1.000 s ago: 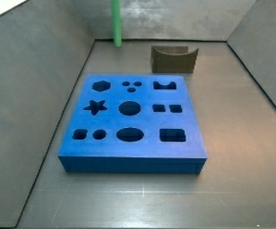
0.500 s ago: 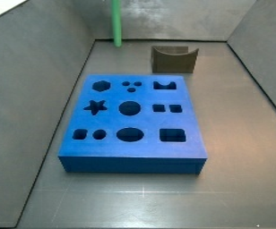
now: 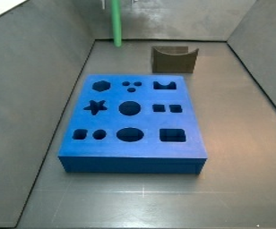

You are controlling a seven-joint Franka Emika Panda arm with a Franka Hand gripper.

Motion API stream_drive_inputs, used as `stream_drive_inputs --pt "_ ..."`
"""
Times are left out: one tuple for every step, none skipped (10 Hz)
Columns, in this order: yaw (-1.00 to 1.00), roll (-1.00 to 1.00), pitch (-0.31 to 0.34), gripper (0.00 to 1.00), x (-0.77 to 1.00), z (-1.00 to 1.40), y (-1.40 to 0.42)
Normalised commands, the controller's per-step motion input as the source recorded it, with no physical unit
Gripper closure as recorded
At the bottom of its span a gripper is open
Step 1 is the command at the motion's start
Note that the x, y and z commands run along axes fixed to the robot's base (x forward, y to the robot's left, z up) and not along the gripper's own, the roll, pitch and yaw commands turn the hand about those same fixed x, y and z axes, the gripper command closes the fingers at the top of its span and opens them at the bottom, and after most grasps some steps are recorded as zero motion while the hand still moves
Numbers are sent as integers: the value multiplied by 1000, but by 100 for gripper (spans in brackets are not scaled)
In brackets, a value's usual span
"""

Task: Pick up the oval object. Move up. Move to above the board. Insert the oval object.
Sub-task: Pick up the oval object.

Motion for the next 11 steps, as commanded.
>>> stream_drive_inputs --pt "0 0 0 100 0 0 0" --pt "0 7 0 100 0 0 0" --pt "0 0 0 100 0 0 0" --pt "0 0 0 100 0 0 0" --pt "0 0 0 100 0 0 0" --pt "0 0 0 100 0 0 0" --pt "0 0 0 100 0 0 0" --pt "0 0 0 100 0 0 0" --pt "0 0 0 100 0 0 0" --pt "0 0 0 100 0 0 0" --pt "0 0 0 100 0 0 0"
